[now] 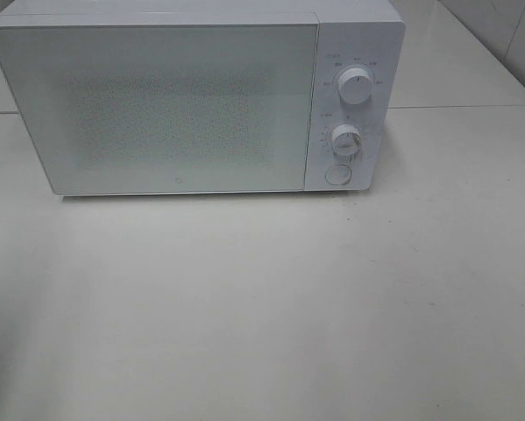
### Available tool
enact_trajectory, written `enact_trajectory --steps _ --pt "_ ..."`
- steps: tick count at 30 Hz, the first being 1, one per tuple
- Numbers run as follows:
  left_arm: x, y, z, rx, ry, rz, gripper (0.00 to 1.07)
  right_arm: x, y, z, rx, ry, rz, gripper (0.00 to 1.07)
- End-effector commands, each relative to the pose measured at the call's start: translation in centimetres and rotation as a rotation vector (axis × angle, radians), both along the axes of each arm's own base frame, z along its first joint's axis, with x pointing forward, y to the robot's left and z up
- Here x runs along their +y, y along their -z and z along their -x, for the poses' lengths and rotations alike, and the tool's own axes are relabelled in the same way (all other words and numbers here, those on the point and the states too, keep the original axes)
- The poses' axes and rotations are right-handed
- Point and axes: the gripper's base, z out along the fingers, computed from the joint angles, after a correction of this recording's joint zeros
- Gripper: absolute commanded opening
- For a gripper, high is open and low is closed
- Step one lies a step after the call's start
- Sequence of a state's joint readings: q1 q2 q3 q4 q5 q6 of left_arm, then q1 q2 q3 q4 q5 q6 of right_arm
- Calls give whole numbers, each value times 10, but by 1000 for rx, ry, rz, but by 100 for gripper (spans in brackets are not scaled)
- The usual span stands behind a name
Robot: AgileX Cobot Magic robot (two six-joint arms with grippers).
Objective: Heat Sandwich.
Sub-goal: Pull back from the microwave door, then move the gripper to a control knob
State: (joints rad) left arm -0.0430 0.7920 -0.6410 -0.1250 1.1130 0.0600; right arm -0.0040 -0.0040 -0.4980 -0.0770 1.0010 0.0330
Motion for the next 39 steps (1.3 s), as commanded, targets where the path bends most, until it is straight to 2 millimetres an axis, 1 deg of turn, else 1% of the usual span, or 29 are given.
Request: enact_trajectory --steps 1,2,5,6,7,10,11,13,15,16,17,19,20,25,28,39 --pt "0 1 13 -44 -7 14 98 0 0 4 -33 7 -6 76" --pt "1 0 24 -91 -7 10 98 0 0 4 -33 7 -6 76" --pt "2 -4 40 -174 -6 14 98 0 0 4 -33 7 -6 76" --pt "2 -4 40 -174 -6 14 98 0 0 4 -33 7 -6 76" --pt "2 -7 51 -236 -6 12 98 0 0 4 -34 8 -7 76" --pt "4 -7 65 -312 -7 -1 98 0 0 4 -34 8 -7 76" --pt "4 -7 65 -312 -7 -1 98 0 0 4 -34 8 -7 76" --pt "6 -2 75 -403 -14 -7 98 0 0 4 -34 8 -7 76" --pt "6 -5 85 -468 -17 -4 98 0 0 4 -34 8 -7 76" --pt "6 -5 85 -468 -17 -4 98 0 0 4 -34 8 -7 76" --pt "7 -6 93 -517 -17 -4 98 0 0 4 -34 8 -7 76" --pt "7 -7 99 -560 -18 -2 98 0 0 4 -34 8 -7 76" --pt "7 -7 99 -560 -18 -2 98 0 0 4 -34 8 -7 76" --pt "8 -8 123 -708 -19 5 98 0 0 4 -34 8 -7 76" --pt "8 -8 128 -744 -20 4 98 0 0 4 -34 8 -7 76" --pt "8 -8 127 -735 -19 3 98 0 0 4 -34 8 -7 76"
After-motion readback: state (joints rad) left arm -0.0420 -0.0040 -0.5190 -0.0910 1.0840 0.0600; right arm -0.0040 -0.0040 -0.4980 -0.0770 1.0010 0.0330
